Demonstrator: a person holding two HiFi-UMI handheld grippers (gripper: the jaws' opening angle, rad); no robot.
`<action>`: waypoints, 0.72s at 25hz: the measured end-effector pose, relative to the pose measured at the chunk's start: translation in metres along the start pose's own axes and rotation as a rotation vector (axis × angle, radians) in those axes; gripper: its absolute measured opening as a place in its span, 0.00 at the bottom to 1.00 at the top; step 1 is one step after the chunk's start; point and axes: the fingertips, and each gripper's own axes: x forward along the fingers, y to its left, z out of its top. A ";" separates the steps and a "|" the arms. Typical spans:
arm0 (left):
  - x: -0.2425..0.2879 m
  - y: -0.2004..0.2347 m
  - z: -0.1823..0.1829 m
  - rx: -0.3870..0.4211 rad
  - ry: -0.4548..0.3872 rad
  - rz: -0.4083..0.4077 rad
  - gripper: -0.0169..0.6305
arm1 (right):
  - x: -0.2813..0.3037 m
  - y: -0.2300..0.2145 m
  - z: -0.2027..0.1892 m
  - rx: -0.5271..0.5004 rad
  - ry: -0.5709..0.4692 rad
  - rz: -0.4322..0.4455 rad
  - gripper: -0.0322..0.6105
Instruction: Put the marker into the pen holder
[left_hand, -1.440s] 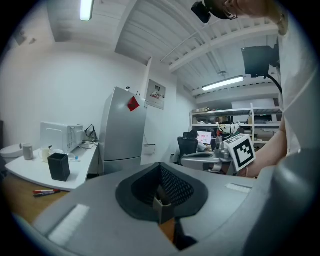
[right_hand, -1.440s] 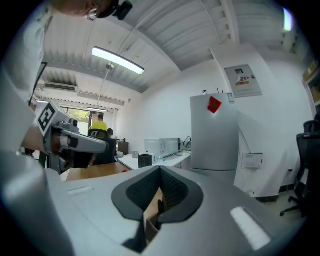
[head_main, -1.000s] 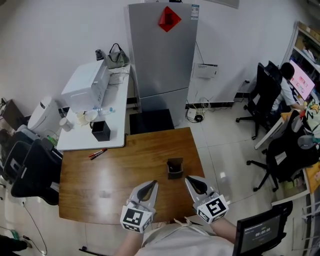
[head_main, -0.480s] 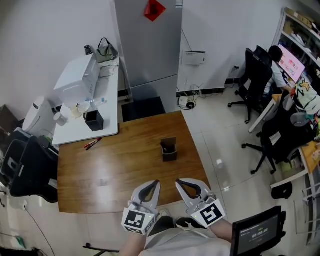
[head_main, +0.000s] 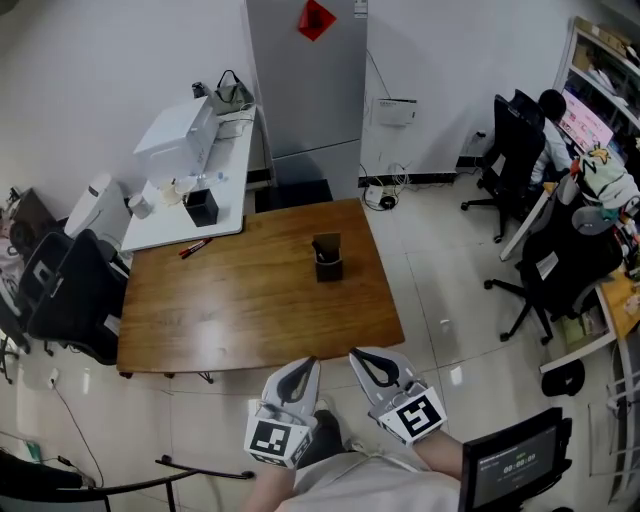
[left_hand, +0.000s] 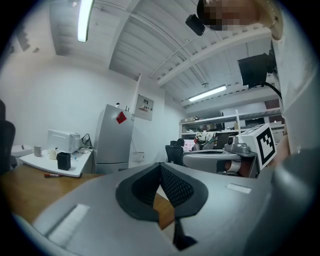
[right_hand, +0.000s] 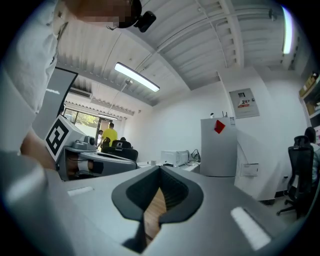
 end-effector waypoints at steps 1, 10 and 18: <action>-0.011 -0.009 -0.004 -0.003 0.004 0.013 0.05 | -0.010 0.011 -0.001 -0.003 0.013 0.018 0.05; -0.071 -0.061 -0.012 0.020 0.006 0.102 0.05 | -0.080 0.041 0.013 0.034 -0.035 0.039 0.05; -0.095 -0.047 0.006 0.050 0.005 0.077 0.05 | -0.070 0.062 0.020 0.041 -0.045 0.005 0.05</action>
